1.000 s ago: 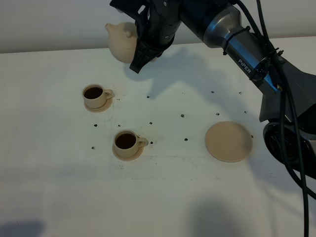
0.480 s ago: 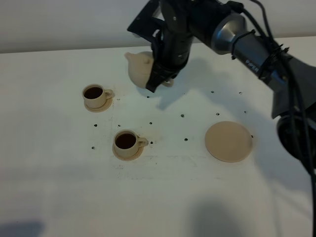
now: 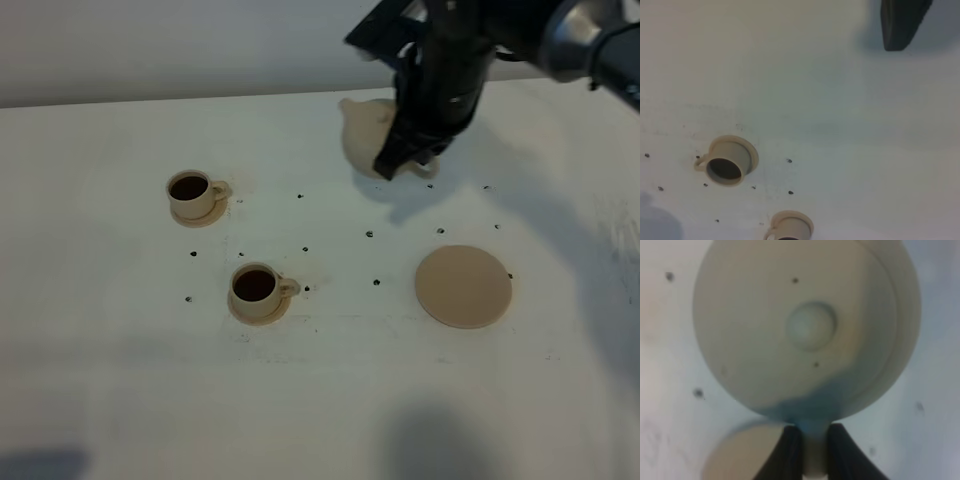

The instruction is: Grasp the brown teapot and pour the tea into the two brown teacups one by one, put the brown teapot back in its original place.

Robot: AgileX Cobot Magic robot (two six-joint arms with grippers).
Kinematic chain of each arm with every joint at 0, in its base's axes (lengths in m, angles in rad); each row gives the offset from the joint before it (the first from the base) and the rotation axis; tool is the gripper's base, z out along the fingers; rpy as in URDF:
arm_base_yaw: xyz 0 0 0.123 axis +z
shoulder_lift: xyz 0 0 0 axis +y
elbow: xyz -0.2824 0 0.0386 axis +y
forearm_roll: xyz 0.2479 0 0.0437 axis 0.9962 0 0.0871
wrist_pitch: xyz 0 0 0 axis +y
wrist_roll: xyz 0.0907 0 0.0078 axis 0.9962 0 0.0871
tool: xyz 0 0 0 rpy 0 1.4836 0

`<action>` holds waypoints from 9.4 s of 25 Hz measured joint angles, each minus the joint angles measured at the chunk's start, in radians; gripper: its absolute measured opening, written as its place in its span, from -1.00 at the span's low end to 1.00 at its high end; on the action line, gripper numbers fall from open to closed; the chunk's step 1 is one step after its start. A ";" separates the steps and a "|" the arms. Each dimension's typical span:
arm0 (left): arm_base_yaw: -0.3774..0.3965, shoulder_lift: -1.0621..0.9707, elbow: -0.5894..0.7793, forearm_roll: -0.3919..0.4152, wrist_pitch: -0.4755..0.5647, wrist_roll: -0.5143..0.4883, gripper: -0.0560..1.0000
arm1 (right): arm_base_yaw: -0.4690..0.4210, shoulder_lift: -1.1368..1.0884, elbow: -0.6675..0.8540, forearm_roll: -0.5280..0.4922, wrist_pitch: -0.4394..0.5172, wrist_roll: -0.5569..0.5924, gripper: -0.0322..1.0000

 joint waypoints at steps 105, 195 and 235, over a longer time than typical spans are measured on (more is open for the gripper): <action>0.000 0.000 0.000 0.000 0.000 0.000 0.14 | -0.097 -0.257 0.804 0.187 -0.426 0.135 -0.67; 0.000 0.000 0.000 0.000 0.000 0.000 0.14 | -0.414 -2.056 1.386 0.174 -0.111 0.174 -0.49; 0.000 0.000 0.000 0.000 0.000 0.000 0.14 | -0.621 -2.083 1.388 0.131 -0.111 0.190 -0.56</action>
